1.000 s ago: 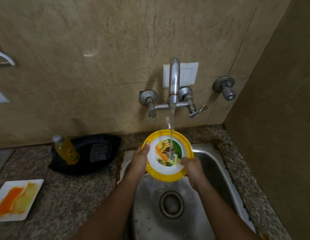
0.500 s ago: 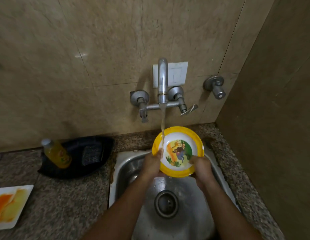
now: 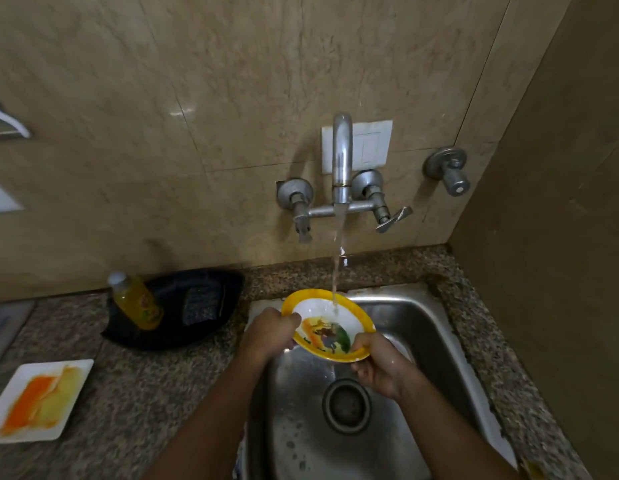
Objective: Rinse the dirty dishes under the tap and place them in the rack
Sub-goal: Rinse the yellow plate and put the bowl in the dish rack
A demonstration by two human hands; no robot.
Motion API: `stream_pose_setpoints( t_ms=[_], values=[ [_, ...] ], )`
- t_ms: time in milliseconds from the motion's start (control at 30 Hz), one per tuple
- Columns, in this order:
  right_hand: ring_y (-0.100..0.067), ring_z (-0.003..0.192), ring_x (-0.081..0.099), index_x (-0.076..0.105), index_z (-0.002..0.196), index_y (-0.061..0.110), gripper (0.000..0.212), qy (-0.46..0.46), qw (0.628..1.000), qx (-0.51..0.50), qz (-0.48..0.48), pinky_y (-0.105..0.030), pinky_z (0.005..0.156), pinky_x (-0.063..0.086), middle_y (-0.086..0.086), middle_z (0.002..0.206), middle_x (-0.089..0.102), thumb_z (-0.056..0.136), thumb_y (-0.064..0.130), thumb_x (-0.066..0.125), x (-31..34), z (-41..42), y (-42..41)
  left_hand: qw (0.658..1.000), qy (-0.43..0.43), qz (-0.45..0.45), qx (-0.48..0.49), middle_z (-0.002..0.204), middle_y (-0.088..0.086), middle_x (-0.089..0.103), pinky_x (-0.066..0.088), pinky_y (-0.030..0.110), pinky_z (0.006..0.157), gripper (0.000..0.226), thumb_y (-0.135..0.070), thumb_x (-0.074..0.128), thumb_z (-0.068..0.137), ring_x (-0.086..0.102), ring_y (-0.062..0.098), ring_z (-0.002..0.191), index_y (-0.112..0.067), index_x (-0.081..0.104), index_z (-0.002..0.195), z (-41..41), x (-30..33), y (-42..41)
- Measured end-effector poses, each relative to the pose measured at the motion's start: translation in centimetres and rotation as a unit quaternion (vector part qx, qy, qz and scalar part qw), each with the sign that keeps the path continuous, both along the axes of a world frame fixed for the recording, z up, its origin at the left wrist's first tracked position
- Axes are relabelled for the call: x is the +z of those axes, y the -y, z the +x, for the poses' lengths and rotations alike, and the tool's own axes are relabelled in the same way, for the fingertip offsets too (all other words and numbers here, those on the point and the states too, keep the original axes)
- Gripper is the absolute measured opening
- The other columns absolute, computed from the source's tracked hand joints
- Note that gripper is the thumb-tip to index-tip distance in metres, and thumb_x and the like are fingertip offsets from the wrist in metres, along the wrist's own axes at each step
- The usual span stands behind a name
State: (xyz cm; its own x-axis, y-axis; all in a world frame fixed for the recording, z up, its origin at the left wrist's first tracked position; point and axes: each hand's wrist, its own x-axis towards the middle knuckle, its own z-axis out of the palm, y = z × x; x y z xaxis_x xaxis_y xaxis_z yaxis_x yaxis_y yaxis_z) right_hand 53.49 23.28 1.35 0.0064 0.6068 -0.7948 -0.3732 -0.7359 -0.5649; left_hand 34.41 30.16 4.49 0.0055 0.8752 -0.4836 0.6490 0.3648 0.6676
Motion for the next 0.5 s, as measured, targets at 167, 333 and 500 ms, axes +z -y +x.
stream_pose_setpoints(
  t_ms=[167, 333, 500],
  values=[
    [-0.014, 0.040, 0.050, 0.063, 0.085, 0.003, 0.016, 0.102, 0.993, 0.006, 0.058, -0.018, 0.037, 0.039, -0.008, 0.053, 0.054, 0.085, 0.003, 0.048, 0.5, 1.7, 0.2, 0.989, 0.078, -0.116, -0.047, 0.045, 0.006, 0.061, 0.048, 0.021, 0.046, 0.029, -0.029, 0.048, 0.098, 0.058, 0.017, 0.039, -0.005, 0.062, 0.090, 1.2, -0.4, 0.1],
    [-0.017, 0.052, 0.053, 0.068, 0.085, 0.007, 0.018, 0.168, 0.982, 0.011, 0.081, -0.024, 0.050, 0.043, -0.010, 0.063, 0.057, 0.080, 0.004, 0.051, 0.5, 5.0, 1.4, 0.966, 0.042, -0.221, -0.128, 0.063, 0.007, 0.065, 0.044, 0.019, 0.053, 0.047, -0.055, 0.043, 0.097, 0.060, 0.015, 0.048, -0.011, 0.060, 0.098, 3.6, -0.4, 0.7],
    [-0.032, 0.077, 0.059, 0.075, 0.085, 0.013, 0.022, 0.158, 0.980, -0.012, 0.118, -0.046, 0.070, 0.045, -0.023, 0.085, 0.070, 0.069, 0.014, 0.060, 0.2, 5.1, 1.9, 0.977, -0.022, -0.160, -0.137, 0.047, 0.006, 0.061, 0.041, 0.016, 0.039, 0.045, -0.053, 0.050, 0.096, 0.058, 0.013, 0.037, -0.011, 0.057, 0.081, 4.2, 0.3, 0.7]
  ],
)
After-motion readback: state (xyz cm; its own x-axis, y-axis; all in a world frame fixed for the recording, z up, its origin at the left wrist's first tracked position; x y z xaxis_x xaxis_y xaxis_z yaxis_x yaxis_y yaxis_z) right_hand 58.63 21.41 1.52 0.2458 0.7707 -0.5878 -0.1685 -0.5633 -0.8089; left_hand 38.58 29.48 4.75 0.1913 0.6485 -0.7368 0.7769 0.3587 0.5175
